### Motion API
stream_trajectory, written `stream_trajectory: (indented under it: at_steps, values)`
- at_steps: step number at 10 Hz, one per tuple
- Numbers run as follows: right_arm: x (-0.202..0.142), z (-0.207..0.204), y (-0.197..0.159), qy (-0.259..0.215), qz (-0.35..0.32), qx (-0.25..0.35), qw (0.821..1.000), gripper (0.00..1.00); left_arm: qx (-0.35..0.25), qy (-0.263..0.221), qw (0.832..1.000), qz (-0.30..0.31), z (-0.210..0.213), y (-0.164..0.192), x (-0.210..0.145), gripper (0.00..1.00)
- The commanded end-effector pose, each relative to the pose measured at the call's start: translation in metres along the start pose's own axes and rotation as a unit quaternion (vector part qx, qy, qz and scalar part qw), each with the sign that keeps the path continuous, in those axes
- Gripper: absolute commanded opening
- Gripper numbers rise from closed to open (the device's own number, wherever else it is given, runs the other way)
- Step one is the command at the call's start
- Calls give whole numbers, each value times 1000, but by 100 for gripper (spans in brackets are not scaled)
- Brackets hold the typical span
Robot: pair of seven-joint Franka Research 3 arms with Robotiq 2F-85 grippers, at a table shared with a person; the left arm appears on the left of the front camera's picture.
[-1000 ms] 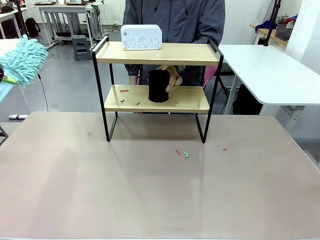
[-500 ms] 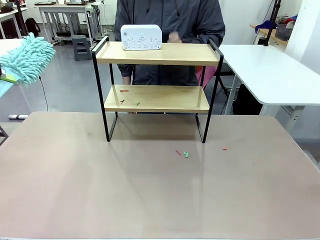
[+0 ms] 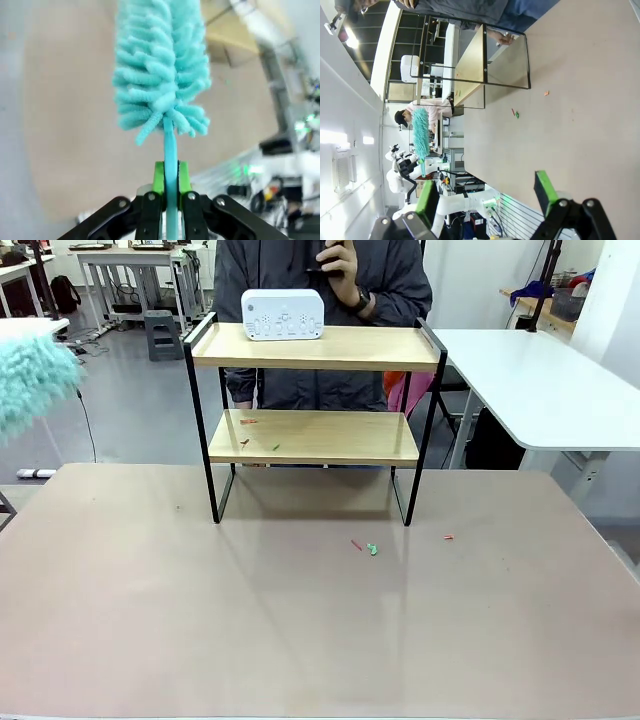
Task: Clean the shelf.
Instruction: Clean the remaining tier of the Shelf with the Duster once objects are removed.
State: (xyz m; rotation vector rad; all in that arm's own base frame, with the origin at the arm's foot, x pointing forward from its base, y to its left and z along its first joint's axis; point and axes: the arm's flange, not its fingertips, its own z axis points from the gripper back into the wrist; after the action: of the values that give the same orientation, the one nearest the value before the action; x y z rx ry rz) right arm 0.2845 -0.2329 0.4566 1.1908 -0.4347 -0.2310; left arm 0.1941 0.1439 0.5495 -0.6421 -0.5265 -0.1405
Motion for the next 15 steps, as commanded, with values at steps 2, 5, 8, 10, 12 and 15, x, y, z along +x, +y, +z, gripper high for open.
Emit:
stream_trajectory:
  at_steps: [2,5,8,10,12,15]
  values:
    - [0,0,0,-5,14,8,1000,100,-52,149,976,-150,-45,-24,-32,12]
    - [0,0,0,-5,14,8,1000,100,-66,224,952,-199,-87,-55,-30,12]
    - [0,0,0,-5,14,8,1000,100,-55,159,976,-134,-145,-103,-24,12]
    - [0,0,0,-5,14,8,1000,100,-49,142,983,-107,-175,-127,-29,12]
    - [0,0,0,-5,14,8,1000,100,-14,129,990,-57,-201,-144,-37,12]
    - [0,0,0,-5,14,8,1000,100,-15,134,989,-57,-160,-167,46,12]
